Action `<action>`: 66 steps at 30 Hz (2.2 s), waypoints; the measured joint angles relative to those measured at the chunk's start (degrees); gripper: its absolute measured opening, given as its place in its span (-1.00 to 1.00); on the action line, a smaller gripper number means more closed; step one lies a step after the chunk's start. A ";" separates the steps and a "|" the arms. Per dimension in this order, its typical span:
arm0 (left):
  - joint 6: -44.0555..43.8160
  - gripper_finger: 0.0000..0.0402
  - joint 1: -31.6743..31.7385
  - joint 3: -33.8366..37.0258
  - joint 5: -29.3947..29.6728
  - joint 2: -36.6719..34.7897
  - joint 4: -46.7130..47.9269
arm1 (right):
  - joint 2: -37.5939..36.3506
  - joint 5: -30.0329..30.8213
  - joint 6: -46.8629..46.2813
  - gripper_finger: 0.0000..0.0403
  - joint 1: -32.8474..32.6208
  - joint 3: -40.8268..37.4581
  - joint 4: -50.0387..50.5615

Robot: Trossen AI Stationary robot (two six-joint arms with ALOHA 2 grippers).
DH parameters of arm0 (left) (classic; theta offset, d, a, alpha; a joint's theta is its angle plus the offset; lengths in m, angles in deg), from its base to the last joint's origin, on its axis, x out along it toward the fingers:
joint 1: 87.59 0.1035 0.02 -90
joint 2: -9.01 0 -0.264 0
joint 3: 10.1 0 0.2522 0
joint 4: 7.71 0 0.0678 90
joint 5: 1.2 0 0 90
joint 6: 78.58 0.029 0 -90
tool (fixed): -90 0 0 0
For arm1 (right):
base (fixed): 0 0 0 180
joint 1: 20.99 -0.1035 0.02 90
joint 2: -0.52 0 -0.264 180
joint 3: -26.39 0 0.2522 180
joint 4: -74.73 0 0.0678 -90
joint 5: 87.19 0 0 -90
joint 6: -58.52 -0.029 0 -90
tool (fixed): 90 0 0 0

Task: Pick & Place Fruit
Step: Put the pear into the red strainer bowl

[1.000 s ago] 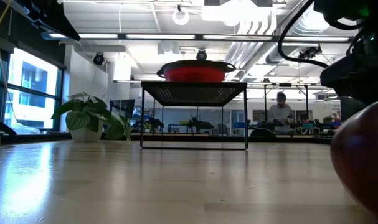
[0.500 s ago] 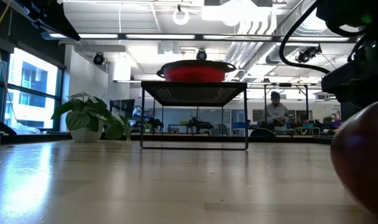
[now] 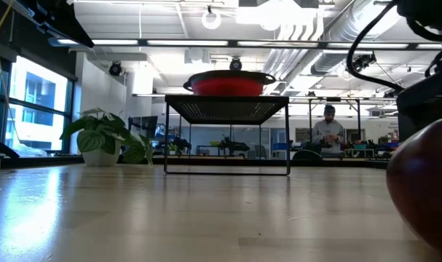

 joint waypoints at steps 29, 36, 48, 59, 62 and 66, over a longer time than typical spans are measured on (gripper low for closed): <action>0.01 -1.00 -0.01 -0.01 0.00 0.02 0.00 | -0.09 6.41 -1.17 -0.05 -0.86 -0.37 0.65; 0.00 -1.00 0.00 -0.01 0.00 0.01 0.00 | -0.09 6.79 -1.20 -0.18 -0.83 -0.41 0.85; 0.01 -1.00 -0.01 0.00 0.01 0.02 0.00 | -0.07 6.92 -1.17 -0.30 -0.83 -0.41 0.85; 0.04 -1.00 -0.02 -0.02 0.02 0.00 0.05 | -3.80 8.80 0.77 -0.34 -0.75 -0.17 0.23; 0.04 -1.00 -0.02 -0.01 0.02 0.00 0.22 | -6.91 10.79 0.79 -0.34 -0.79 0.22 0.05; 0.04 -1.00 -0.01 0.00 0.02 0.02 0.87 | -11.47 16.49 0.84 -0.36 -0.64 1.69 -0.73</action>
